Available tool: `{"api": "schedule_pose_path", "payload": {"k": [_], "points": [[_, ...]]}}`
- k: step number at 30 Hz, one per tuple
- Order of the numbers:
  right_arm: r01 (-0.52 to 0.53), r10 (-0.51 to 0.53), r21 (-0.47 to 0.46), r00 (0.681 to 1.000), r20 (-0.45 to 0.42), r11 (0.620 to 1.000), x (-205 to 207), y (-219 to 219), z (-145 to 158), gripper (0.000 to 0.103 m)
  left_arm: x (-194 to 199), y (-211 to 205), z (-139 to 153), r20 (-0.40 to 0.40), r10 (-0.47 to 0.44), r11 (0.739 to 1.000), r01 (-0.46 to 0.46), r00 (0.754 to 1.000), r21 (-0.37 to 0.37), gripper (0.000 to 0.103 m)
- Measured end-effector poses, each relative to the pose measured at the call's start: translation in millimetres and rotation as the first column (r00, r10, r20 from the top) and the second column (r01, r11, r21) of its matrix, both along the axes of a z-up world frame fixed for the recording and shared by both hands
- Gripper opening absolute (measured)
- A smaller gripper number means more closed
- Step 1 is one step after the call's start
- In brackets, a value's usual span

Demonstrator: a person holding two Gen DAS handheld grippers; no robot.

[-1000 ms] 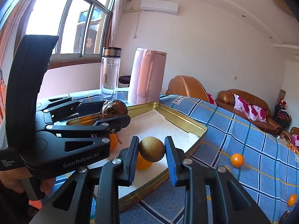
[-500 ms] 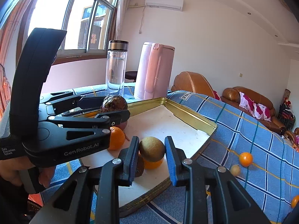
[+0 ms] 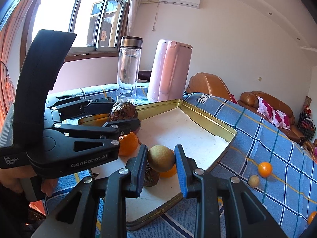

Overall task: Organize fruits
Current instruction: 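Lower the brown fruit into the tray and open the left tool while the right tool releases the tan fruit, then grasp another brown round fruit on the tablecloth with the right tool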

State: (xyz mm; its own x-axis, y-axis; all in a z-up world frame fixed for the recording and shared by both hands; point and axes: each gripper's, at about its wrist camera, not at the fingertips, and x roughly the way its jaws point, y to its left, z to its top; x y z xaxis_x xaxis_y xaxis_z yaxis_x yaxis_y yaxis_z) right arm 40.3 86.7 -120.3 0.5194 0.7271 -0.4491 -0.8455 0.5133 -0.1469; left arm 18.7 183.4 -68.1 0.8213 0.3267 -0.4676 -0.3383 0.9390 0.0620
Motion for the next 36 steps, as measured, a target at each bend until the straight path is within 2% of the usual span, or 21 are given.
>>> {"api": "schedule_pose_path", "payload": {"k": [10, 23, 25, 28, 30, 36], "points": [[-0.038, 0.038, -0.052, 0.999, 0.002, 0.998, -5, 9, -5, 0.03, 0, 3, -8, -0.033, 0.004, 1.0, -0.004, 0.999, 0.006, 0.05], [-0.055, 0.053, -0.067, 0.998, -0.032, 0.996, -1, 13, -7, 0.03, 0, 3, -13, -0.058, 0.01, 1.0, -0.009, 0.998, 0.02, 0.051], [-0.057, 0.055, -0.066, 0.998, -0.04, 0.996, 0, 12, -8, 0.032, 0, 3, -14, -0.057, 0.013, 1.0, -0.012, 0.998, 0.022, 0.051], [-0.056, 0.053, -0.064, 0.998, -0.041, 0.996, 0, 11, -7, 0.048, -1, 2, -12, -0.053, 0.018, 1.0, -0.016, 0.998, 0.025, 0.052], [-0.051, 0.05, -0.057, 0.998, -0.034, 0.997, -1, 10, -6, 0.057, -3, 2, -11, -0.044, 0.02, 1.0, -0.019, 0.999, 0.022, 0.059], [0.001, 0.0, -0.068, 1.0, 0.013, 0.998, -3, -3, -5, 0.057, -11, -8, 4, 0.017, 0.005, 1.0, -0.005, 1.0, 0.009, 0.078]]}}
